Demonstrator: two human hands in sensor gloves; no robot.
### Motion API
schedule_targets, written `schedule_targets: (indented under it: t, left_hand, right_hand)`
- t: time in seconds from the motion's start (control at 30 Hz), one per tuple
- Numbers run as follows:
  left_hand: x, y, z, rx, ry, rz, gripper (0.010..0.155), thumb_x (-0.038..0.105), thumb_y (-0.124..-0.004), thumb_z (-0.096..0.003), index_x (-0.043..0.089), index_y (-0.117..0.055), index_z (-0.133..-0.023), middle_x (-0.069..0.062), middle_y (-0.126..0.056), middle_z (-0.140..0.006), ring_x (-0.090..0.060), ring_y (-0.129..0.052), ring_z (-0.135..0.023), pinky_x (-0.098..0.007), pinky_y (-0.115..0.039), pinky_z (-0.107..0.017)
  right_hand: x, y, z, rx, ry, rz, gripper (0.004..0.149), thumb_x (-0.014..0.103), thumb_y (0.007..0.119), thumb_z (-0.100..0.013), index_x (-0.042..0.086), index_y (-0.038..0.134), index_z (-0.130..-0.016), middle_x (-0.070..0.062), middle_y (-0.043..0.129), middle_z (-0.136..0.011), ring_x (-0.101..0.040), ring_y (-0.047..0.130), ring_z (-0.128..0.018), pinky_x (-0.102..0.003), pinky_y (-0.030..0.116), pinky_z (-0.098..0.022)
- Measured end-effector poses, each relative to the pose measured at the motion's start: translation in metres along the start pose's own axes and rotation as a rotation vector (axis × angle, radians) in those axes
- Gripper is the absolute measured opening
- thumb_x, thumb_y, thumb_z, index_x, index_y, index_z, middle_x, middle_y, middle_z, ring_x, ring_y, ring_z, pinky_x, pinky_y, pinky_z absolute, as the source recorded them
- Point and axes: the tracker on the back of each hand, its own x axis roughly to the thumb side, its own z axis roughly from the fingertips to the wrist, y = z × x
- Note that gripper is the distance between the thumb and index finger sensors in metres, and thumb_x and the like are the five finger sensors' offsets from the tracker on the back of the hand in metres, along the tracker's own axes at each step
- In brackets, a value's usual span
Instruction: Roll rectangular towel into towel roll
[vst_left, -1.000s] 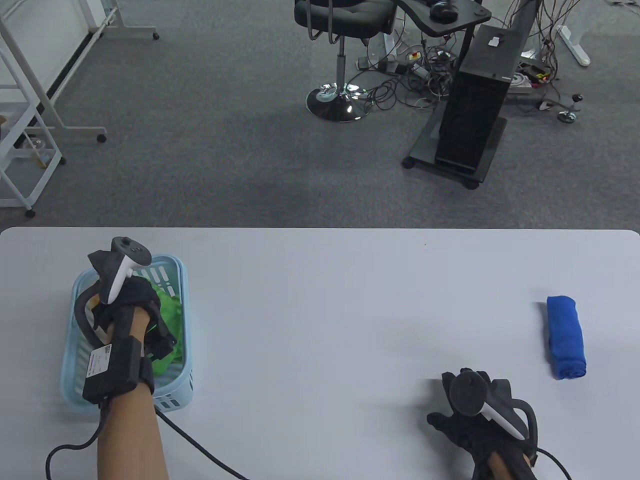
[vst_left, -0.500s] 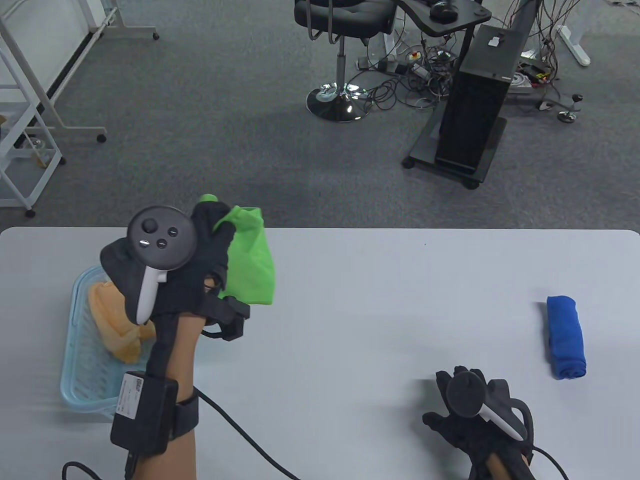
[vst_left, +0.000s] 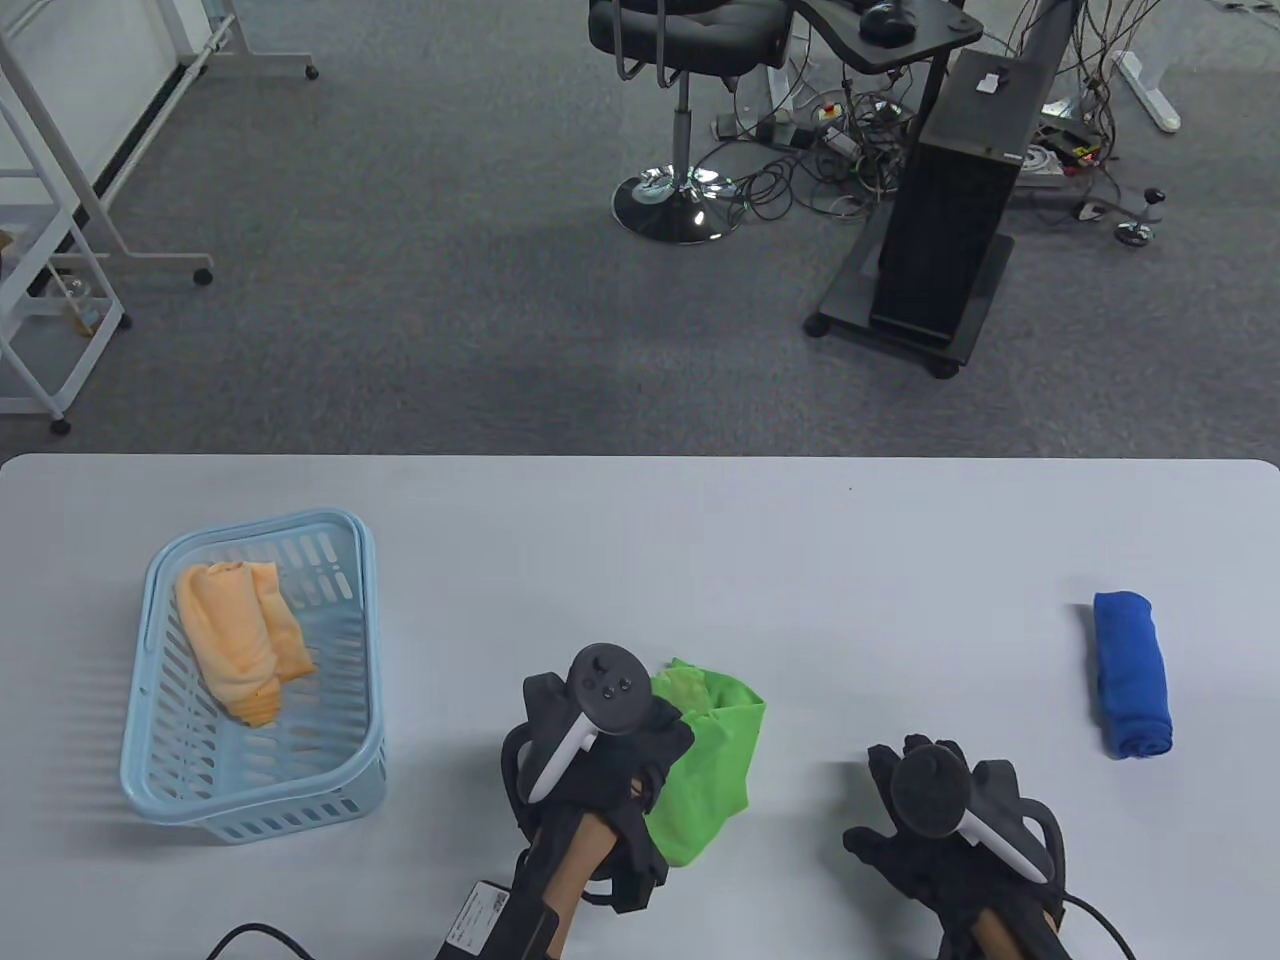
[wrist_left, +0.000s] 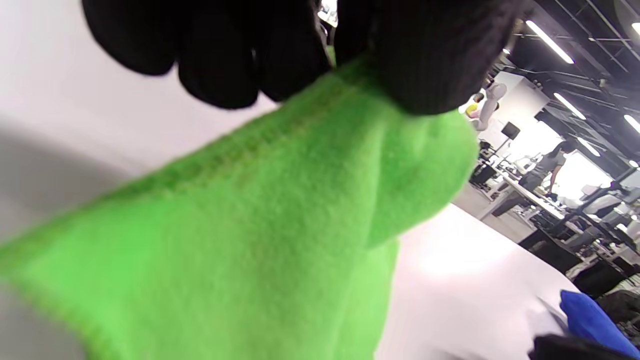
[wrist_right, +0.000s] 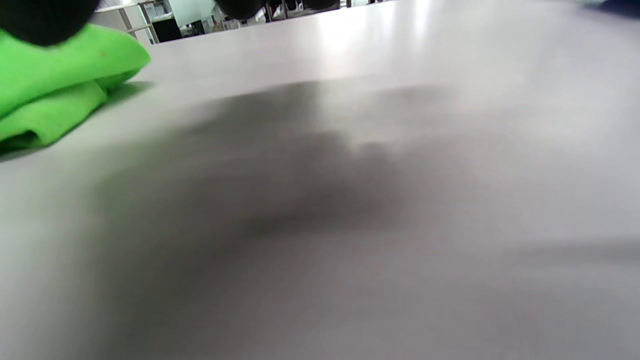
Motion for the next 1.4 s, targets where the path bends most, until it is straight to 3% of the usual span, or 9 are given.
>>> schedule_targets:
  t: [0.23,0.4,0.6,0.73,0.93,1.0,1.07,1.27,1.4]
  left_hand:
    - [-0.034,-0.018,0.019,0.000,-0.033,0.414,0.045,0.042,-0.079,-0.0425,0.020,-0.091,-0.080,0.001,-0.112,-0.040,-0.024,-0.112,-0.047,-0.053,-0.083,-0.047]
    - [-0.050,-0.040,0.017,-0.042,-0.031,0.853,0.048,0.037,-0.080,-0.0423,0.011,-0.085,-0.082,-0.001,-0.115,-0.046,-0.026,-0.112,-0.052,-0.053,-0.083,-0.047]
    - [-0.055,-0.047,0.016,-0.023,-0.042,0.945,0.050,0.036,-0.077,-0.0440,0.010,-0.078,-0.086,0.001,-0.112,-0.058,-0.025,-0.110,-0.061,-0.051,-0.082,-0.050]
    - [-0.043,-0.055,0.020,-0.035,-0.065,1.085,0.048,0.033,-0.075,-0.0450,0.015,-0.075,-0.090,-0.002,-0.109,-0.065,-0.028,-0.104,-0.071,-0.052,-0.079,-0.053]
    - [-0.016,-0.068,0.025,-0.134,-0.198,1.013,0.047,0.034,-0.074,-0.0458,0.022,-0.073,-0.092,-0.005,-0.107,-0.071,-0.030,-0.101,-0.075,-0.053,-0.078,-0.054]
    - [-0.013,-0.069,0.025,-0.140,-0.213,0.993,0.047,0.035,-0.075,-0.0455,0.023,-0.074,-0.091,-0.007,-0.107,-0.071,-0.032,-0.101,-0.074,-0.053,-0.078,-0.053]
    - [-0.015,-0.065,0.026,-0.126,-0.199,0.975,0.046,0.036,-0.077,-0.0449,0.024,-0.077,-0.090,-0.011,-0.108,-0.070,-0.035,-0.101,-0.072,-0.055,-0.078,-0.052]
    - [-0.031,-0.043,0.032,0.054,-0.127,0.695,0.042,0.041,-0.080,-0.0430,0.021,-0.089,-0.078,-0.013,-0.108,-0.069,-0.039,-0.100,-0.071,-0.059,-0.075,-0.052]
    - [-0.031,-0.027,0.040,0.229,-0.113,0.495,0.048,0.041,-0.080,-0.0425,0.020,-0.085,-0.085,-0.018,-0.102,-0.076,-0.045,-0.094,-0.076,-0.063,-0.070,-0.054]
  right_hand:
    - [0.007,0.000,0.002,-0.012,-0.027,0.003,0.091,0.062,0.067,-0.031,0.022,0.034,-0.106,-0.015,0.020,-0.108,-0.040,0.020,-0.102,-0.068,0.028,-0.070]
    - [0.021,-0.003,0.008,-0.029,-0.104,-0.055,0.091,0.061,0.068,-0.031,0.022,0.035,-0.106,-0.014,0.021,-0.108,-0.039,0.021,-0.102,-0.067,0.028,-0.070]
    - [0.046,-0.007,0.022,0.011,-0.275,-0.269,0.091,0.062,0.069,-0.030,0.021,0.041,-0.106,-0.013,0.030,-0.109,-0.039,0.029,-0.103,-0.068,0.031,-0.071]
    - [0.062,-0.002,0.025,0.012,-0.322,-0.335,0.093,0.069,0.068,-0.026,0.018,0.055,-0.103,-0.013,0.054,-0.105,-0.038,0.055,-0.100,-0.067,0.046,-0.069]
    - [0.073,0.006,0.026,0.077,-0.356,-0.466,0.096,0.076,0.063,-0.023,0.016,0.065,-0.099,-0.013,0.064,-0.101,-0.037,0.065,-0.095,-0.065,0.051,-0.068]
    - [0.067,0.002,0.025,-0.042,-0.284,-0.523,0.068,0.056,0.068,-0.032,0.017,0.083,-0.086,-0.011,0.082,-0.090,-0.035,0.080,-0.086,-0.062,0.056,-0.066]
    - [0.060,-0.003,0.023,-0.109,-0.255,-0.527,0.059,0.049,0.070,-0.033,0.019,0.089,-0.080,-0.009,0.088,-0.084,-0.033,0.087,-0.080,-0.061,0.060,-0.064]
    - [0.038,-0.021,0.026,-0.297,-0.161,-0.606,0.050,0.047,0.074,-0.032,0.023,0.094,-0.070,-0.005,0.094,-0.076,-0.029,0.094,-0.073,-0.057,0.066,-0.062]
    - [0.028,-0.033,0.035,-0.431,-0.120,-0.549,0.045,0.049,0.076,-0.030,0.024,0.097,-0.062,-0.002,0.098,-0.069,-0.027,0.097,-0.068,-0.056,0.068,-0.061]
